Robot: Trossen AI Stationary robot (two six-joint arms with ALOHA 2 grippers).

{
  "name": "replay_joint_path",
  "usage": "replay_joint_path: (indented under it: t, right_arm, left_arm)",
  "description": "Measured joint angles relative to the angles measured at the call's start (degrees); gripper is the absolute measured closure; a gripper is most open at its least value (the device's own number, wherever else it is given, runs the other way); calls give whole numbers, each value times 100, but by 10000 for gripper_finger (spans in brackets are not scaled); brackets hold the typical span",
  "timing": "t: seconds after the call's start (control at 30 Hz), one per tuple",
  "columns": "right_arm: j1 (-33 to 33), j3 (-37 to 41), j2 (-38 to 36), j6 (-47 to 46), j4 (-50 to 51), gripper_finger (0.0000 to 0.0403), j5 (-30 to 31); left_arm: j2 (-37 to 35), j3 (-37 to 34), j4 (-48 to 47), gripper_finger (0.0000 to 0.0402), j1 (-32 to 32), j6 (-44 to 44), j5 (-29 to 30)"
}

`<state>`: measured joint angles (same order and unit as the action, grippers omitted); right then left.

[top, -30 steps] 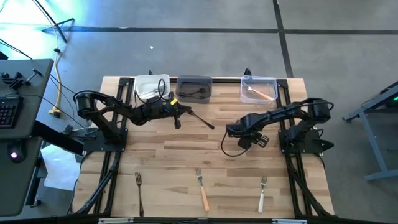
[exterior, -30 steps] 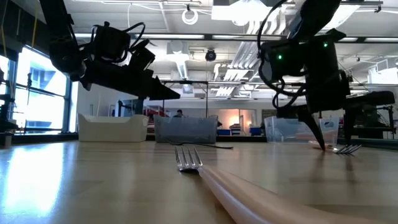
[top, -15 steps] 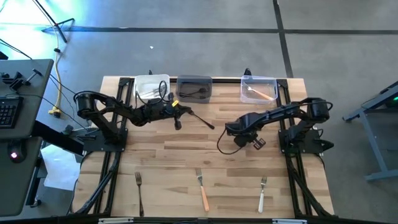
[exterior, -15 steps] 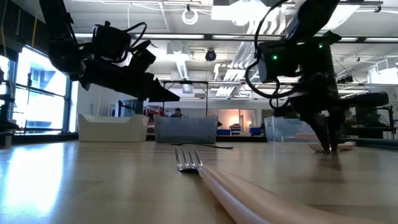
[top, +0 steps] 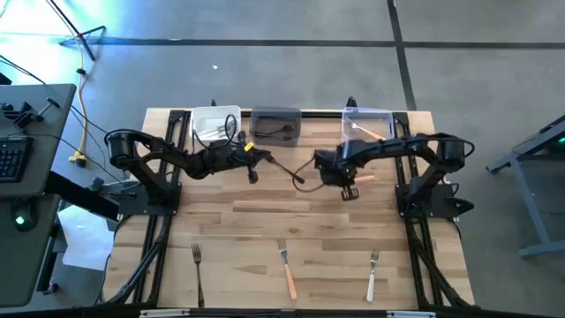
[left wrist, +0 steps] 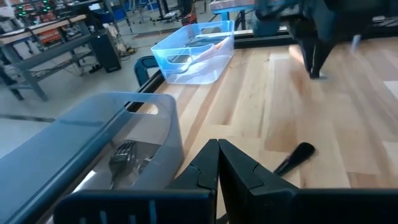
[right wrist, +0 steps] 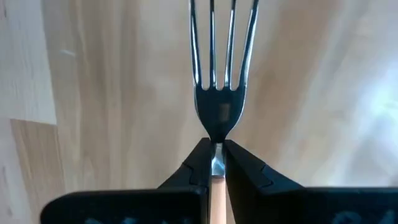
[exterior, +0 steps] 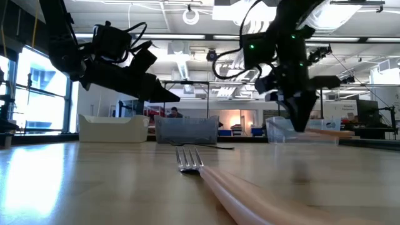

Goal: Sort silverware by color (type)
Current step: Put the orange fork into the transparent bin

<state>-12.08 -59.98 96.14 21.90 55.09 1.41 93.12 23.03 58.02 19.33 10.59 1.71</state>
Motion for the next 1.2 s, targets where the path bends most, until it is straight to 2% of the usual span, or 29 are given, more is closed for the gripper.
replay_joint_path:
  t: [0.17,0.43,0.57,0.73,1.2]
  right_arm:
    - [-542,-780,0,51,685,384,13]
    - [-2057,-1815,-2,356,1045,384,795]
    - [-2875,-1963,-7,380,646,384,932]
    - [-3668,-1837,44,150,403,384,730]
    - [-4181,-1697,591,198,372,384,564]
  left_arm:
    - [0,-1,0,401,0,2,51]
    - [0,0,-10,401,0,4,51]
    - [0,0,-15,401,0,7,50]
    - [0,0,-65,401,0,50,50]
    - [0,0,-73,401,4,55,48]
